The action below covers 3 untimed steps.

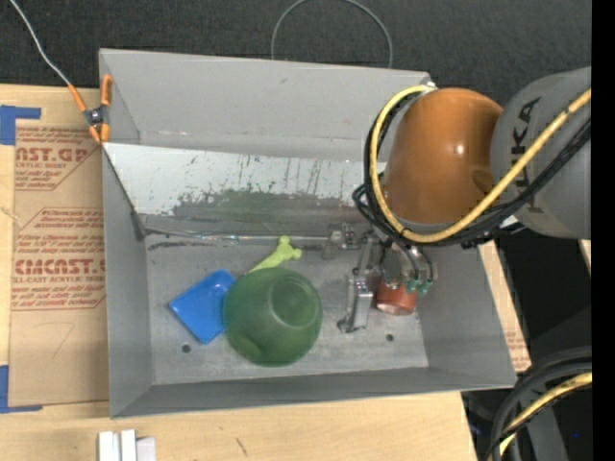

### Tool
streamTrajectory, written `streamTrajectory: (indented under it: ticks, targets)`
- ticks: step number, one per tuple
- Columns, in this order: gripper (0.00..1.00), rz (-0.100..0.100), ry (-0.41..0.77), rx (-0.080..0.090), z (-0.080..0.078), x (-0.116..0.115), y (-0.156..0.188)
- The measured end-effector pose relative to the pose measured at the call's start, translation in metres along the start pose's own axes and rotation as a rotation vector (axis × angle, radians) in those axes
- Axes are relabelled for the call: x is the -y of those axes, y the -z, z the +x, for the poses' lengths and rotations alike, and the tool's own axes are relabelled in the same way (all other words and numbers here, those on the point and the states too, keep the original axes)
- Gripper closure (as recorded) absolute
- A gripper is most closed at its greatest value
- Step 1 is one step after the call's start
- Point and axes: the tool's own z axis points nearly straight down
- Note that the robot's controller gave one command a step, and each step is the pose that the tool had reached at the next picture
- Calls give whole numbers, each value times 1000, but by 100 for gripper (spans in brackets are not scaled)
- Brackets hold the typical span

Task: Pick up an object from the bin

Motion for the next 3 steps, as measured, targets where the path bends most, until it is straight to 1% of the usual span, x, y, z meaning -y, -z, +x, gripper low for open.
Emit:
streamTrajectory:
  ticks: [1,2,3]
  targets:
    - [0,0,0,8,-1,0,4]
    - [0,0,0,16,-4,-2,-1]
    - [0,1,352,5,14,-37,44]
